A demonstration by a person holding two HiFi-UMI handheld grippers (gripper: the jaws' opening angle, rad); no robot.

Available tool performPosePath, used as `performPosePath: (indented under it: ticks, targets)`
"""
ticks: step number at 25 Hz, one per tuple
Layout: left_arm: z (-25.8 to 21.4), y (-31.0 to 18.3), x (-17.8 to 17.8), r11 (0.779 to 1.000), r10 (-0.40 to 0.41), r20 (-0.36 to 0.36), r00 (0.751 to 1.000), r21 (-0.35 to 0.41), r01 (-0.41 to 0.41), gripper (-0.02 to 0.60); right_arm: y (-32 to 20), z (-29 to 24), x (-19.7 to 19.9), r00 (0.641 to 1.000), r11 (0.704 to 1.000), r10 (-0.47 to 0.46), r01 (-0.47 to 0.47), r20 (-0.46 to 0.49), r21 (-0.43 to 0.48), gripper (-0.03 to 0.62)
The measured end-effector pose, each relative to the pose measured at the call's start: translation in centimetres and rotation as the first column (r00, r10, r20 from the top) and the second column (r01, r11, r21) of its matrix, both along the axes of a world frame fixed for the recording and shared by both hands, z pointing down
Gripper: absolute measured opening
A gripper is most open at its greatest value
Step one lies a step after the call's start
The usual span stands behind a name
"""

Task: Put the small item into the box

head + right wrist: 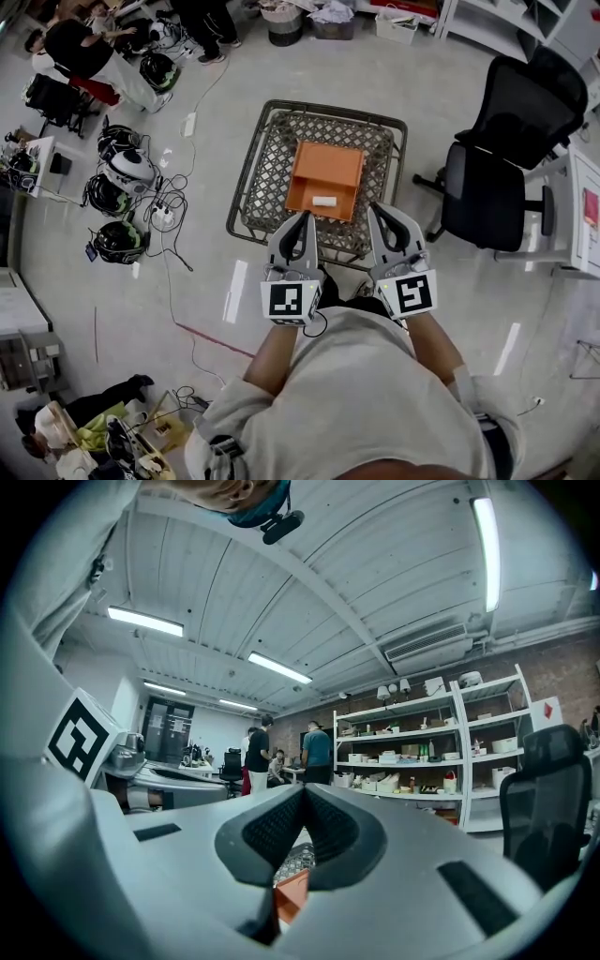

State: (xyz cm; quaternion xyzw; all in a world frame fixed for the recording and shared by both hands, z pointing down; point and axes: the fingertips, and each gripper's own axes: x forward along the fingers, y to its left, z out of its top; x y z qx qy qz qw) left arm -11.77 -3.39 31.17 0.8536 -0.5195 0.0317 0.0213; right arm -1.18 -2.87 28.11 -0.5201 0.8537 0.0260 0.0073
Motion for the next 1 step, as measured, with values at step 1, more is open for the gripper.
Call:
performPosePath:
  ticks: [1]
  targets:
    - [0.19, 0.11, 0.03, 1.000, 0.001, 0.000, 1.000, -0.002, -0.001, 0.006, 0.12, 0.07, -0.03, 1.000, 1.000, 0.000, 0.000, -0.001, 0.002, 0.003]
